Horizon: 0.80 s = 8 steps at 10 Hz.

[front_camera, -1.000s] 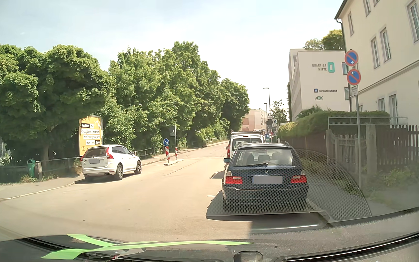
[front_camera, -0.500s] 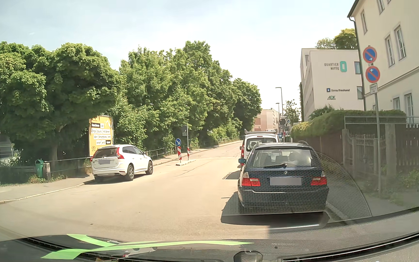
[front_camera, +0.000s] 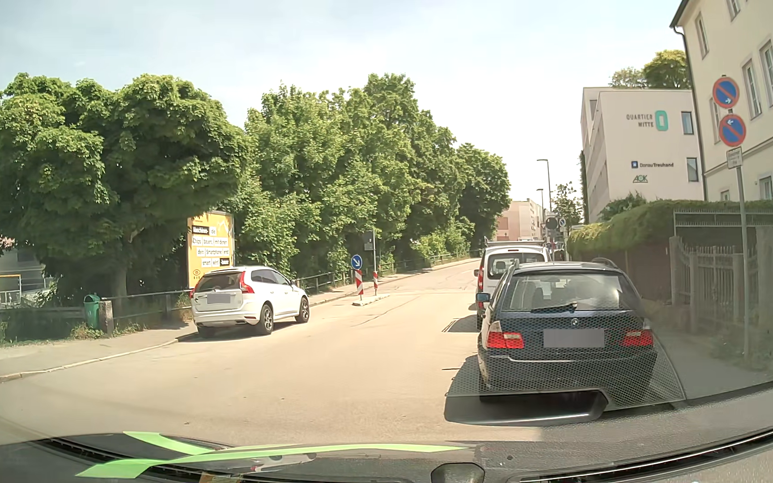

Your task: Follow the waypoints while adhering to traffic rules and regulations

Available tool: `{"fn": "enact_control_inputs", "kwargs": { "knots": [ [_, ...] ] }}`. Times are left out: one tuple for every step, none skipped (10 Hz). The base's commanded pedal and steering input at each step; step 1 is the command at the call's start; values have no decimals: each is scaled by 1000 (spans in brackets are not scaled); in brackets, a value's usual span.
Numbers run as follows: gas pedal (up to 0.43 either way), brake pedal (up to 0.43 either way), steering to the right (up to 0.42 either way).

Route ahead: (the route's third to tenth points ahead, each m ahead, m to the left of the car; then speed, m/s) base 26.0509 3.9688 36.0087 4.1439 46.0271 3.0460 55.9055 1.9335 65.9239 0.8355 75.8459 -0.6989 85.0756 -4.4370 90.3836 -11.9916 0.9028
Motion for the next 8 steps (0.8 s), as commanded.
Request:
{"fn": "enact_control_inputs", "kwargs": {
  "knots": [
    [0, 49, -535],
    [0, 49, -536],
    [0, 43, -535],
    [0, 37, -535],
    [0, 49, -535],
    [0, 73, -534],
    [0, 79, -529],
    [0, 12, -521]
  ]
}}
